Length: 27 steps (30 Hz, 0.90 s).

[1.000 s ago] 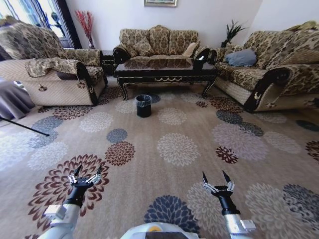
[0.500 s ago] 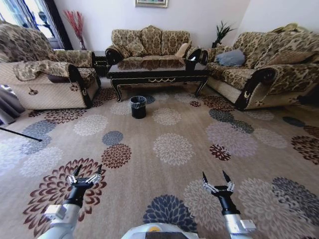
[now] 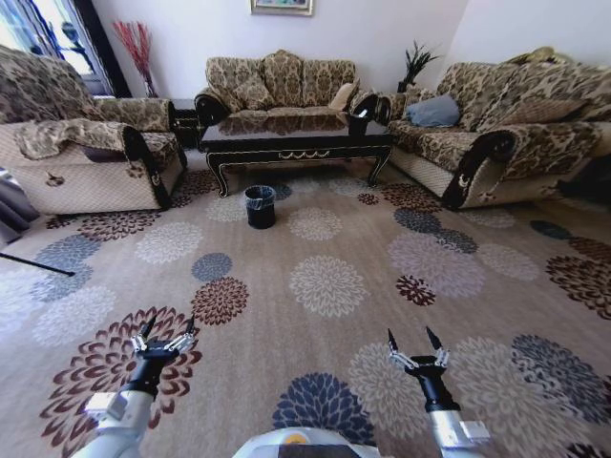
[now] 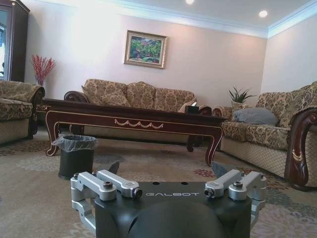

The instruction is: Move to the front of the table and pick up the trash from the floor, then place it into the trash bin.

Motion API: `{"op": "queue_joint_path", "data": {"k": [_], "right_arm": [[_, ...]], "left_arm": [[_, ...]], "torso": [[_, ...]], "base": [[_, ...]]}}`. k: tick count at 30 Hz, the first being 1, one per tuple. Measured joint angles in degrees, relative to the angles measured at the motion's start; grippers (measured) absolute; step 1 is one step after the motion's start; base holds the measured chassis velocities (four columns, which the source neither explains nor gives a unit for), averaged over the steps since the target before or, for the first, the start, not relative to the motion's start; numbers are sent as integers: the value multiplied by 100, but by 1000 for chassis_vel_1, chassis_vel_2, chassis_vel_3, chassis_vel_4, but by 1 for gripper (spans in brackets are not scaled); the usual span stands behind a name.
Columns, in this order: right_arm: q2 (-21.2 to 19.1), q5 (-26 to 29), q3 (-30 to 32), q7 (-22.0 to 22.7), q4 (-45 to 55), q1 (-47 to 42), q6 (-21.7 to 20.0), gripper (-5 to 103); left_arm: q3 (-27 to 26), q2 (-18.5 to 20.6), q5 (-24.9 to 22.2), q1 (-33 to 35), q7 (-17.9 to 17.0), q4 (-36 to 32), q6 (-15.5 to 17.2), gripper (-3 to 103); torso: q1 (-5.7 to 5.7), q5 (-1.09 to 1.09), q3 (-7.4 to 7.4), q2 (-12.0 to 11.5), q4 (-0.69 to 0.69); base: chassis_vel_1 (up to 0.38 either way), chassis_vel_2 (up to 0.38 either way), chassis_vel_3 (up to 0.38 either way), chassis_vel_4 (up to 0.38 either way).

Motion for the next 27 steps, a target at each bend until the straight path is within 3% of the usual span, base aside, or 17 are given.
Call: {"op": "queue_joint_path", "data": {"k": [27], "right_arm": [[0, 0, 0, 0, 0, 0, 0, 100]], "left_arm": [[0, 0, 0, 0, 0, 0, 0, 100]], "torso": [[-5, 0, -33, -39, 1]], "base": [[11, 10, 13, 12]]}}
